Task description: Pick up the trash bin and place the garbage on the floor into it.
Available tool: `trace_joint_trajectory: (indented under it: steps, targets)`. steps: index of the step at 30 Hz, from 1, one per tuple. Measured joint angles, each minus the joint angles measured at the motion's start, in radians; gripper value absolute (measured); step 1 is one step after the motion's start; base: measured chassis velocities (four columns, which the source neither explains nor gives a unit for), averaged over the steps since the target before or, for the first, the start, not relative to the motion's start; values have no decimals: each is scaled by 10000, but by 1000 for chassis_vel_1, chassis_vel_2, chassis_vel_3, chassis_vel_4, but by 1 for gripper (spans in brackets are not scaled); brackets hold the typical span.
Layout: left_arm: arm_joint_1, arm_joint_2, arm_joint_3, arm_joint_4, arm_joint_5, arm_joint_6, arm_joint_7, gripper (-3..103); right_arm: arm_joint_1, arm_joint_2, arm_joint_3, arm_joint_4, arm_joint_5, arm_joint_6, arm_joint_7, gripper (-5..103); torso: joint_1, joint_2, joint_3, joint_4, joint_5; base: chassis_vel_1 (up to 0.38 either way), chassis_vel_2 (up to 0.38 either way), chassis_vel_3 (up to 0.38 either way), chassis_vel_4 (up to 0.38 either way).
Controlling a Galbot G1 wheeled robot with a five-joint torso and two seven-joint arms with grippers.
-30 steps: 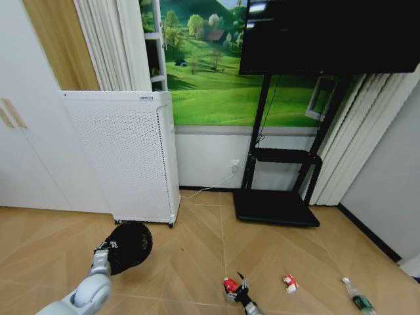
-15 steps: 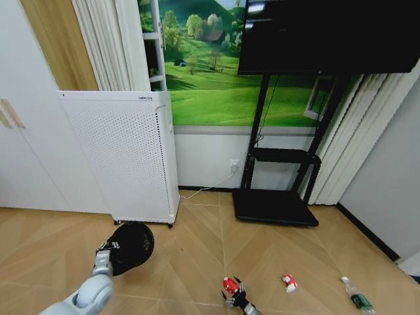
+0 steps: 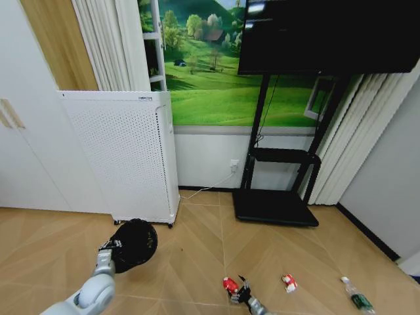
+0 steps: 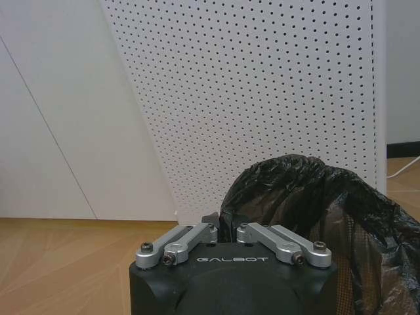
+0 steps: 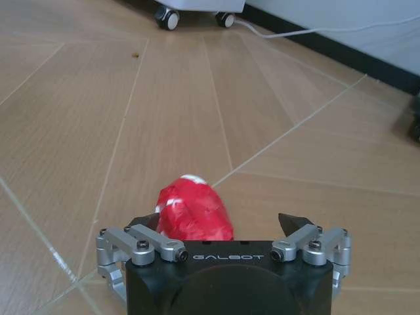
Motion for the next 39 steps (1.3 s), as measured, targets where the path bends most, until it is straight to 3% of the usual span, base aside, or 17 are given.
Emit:
trace_joint_trajectory:
  steps: [1,8,10,13,15,22,23,24,26,29,39]
  targets:
    - [0,0,0,0,0,0,0,7,0,0,0,0,0,0,0,102,0,0,0,0,0,0,0,0,0]
    - [-54,-126,75,23,9,4,12,7,39,158,475,-382,-235,-252,-482,71,0,0,0,-1,0,0,0,0,0]
    - [-53,-151,79,24,13,1,18,7,14,184,502,-382,-89,-272,-577,71,0,0,-1,-2,-1,0,0,0,0]
    - [-99,-216,115,33,30,-16,29,7,13,221,515,-400,122,-315,-689,54,0,0,0,0,0,0,0,0,0]
    - [-111,-240,128,0,30,-16,31,7,1,222,520,-402,167,-315,-711,49,0,0,0,-1,0,0,0,0,0]
    - [-124,-198,134,108,73,-36,121,7,-215,94,511,-128,433,59,-726,22,0,0,0,1,1,0,0,0,0]
    - [-124,-198,134,108,73,-36,121,7,-215,94,511,-128,433,59,-726,22,0,0,0,1,1,0,0,0,0]
    - [-161,-151,186,173,97,-36,149,7,-329,-36,493,109,659,151,-724,12,0,0,0,-1,2,0,0,0,0]
    - [-204,-110,268,219,114,-37,158,7,-376,-136,490,257,776,239,-724,12,0,0,-1,-2,3,0,0,0,0]
    - [-513,46,774,431,166,-2,205,7,-577,-579,490,1005,1263,456,-722,1,0,0,0,-2,2,0,0,0,0]
    - [-878,-185,1481,887,448,168,158,7,-1300,-1784,452,3108,1382,766,-540,0,0,0,-1,-3,-2,0,0,0,0]
